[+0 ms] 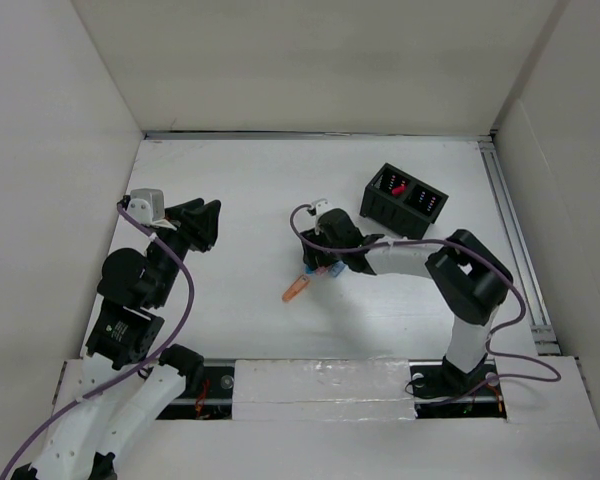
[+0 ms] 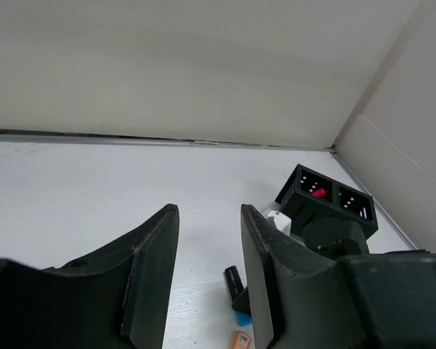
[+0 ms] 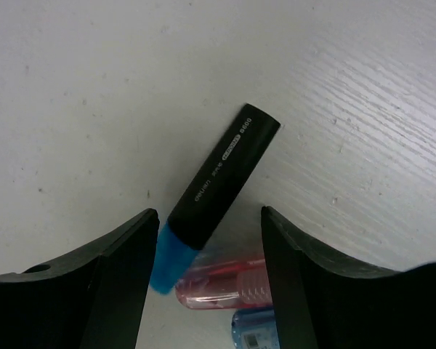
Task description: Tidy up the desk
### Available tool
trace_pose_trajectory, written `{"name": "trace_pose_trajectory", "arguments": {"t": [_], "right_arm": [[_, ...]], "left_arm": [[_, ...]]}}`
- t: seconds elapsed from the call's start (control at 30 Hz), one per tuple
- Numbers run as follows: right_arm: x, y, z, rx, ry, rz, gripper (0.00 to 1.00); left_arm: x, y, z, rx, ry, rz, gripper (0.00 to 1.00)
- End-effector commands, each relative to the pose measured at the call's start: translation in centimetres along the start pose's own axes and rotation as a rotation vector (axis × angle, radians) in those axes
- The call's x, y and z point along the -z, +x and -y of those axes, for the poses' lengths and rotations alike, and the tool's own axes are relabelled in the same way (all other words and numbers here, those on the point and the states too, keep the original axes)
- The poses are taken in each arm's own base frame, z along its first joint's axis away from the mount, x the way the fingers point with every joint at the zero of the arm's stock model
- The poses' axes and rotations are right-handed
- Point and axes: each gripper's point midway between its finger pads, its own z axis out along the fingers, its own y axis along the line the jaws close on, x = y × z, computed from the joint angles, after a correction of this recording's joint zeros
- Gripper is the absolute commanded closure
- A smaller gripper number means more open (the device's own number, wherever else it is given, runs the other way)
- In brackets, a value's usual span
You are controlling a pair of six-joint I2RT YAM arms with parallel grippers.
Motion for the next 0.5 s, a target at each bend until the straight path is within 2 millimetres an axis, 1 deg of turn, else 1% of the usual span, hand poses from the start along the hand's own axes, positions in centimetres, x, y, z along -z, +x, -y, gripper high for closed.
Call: {"name": "trace_pose_trajectory", "arguments": {"t": [0.0, 0.03, 0.13, 0.17, 0.2, 0.27, 0.47], "right_arm": [[-0.8, -1.8, -0.5, -0.004, -0.016, 0.029, 0.36], [-1.0, -2.4, -0.6, -0.004, -0.018, 0.038, 0.36], [-1.6, -2.3, -0.5, 0.0, -0.005, 0.026, 0.36], [-1.8, -3.1, -0.6, 0.006, -0.004, 0.034, 0.36], [-2.3, -2.4, -0.3, 0.017, 0.009, 0.003, 0.36], [-2.6, -2.9, 0.1, 0.025, 0.039, 0.005, 0.37], [-3.5, -2.4, 1.3, 0.059, 0.121, -0.035, 0.39]], "left_arm": [[-0.1, -0.7, 0.6, 0.004, 0.028, 0.033, 0.64], [0.0, -0.7, 0.6, 0.004, 0.031, 0.033, 0.64], [0.0, -0.8, 0.6, 0.005, 0.029, 0.036, 0.64], [0.0, -0.6, 0.6, 0.004, 0.032, 0.031, 0.64], [0.1, -0.8, 0.7, 0.006, 0.034, 0.035, 0.64], [0.2, -0.9, 0.7, 0.007, 0.035, 0.041, 0.64], [0.3, -1.0, 0.7, 0.006, 0.035, 0.044, 0.64]]}}
